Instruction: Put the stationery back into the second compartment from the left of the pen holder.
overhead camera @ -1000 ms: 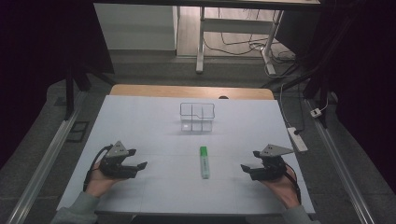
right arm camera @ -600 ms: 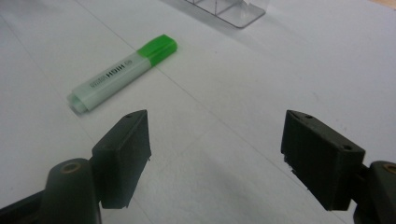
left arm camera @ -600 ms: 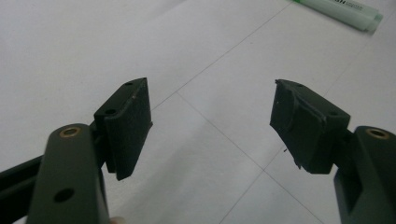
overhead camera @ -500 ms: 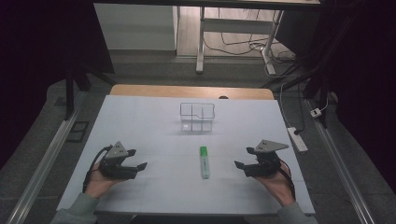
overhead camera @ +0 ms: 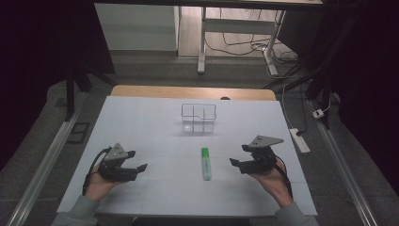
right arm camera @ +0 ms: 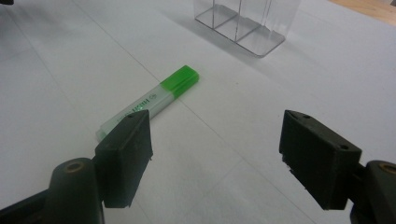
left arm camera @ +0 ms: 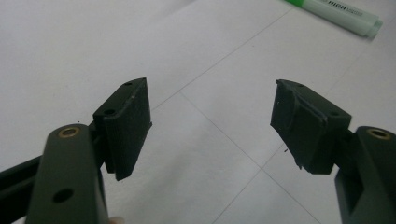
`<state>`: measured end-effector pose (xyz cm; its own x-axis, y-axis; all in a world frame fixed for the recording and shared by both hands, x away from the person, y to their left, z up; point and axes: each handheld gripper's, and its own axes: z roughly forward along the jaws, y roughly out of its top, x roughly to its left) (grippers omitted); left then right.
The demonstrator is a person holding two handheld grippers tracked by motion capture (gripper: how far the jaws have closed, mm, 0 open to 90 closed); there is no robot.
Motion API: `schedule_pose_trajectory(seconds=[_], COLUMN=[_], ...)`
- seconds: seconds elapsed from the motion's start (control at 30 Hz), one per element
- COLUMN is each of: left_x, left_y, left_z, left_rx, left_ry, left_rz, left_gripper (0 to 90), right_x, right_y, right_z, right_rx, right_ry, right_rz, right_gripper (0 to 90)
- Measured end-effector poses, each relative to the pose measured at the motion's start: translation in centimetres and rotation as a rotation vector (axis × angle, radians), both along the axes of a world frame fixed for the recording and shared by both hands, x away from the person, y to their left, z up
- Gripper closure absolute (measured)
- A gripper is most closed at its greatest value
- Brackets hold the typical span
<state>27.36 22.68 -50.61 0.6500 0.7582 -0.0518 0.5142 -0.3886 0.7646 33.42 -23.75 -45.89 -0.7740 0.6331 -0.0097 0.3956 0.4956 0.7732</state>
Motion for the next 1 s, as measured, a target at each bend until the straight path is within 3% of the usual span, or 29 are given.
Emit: schedule_pose_trajectory(seconds=[0.47, 0.73, 1.0], left_x=[0.1, 0.2, 0.3], left_y=[-0.2, -0.2, -0.2], left_z=[-0.5, -0.7, -0.8], left_rx=[0.006, 0.016, 0.017], left_ry=[0.011, 0.014, 0.019], left_rz=[-0.018, -0.021, -0.025], left_gripper=[28.1, 28.1, 28.0], right_x=[0.7, 0.8, 1.5], right_y=[3.4, 6.1, 8.7], right_z=[0.2, 0.9, 0.8], right_rx=[-0.016, -0.007, -0.03], right_ry=[0.041, 0.045, 0.069], right_rz=[0.014, 0.033, 0.04], right_gripper=[25.7, 26.6, 27.4])
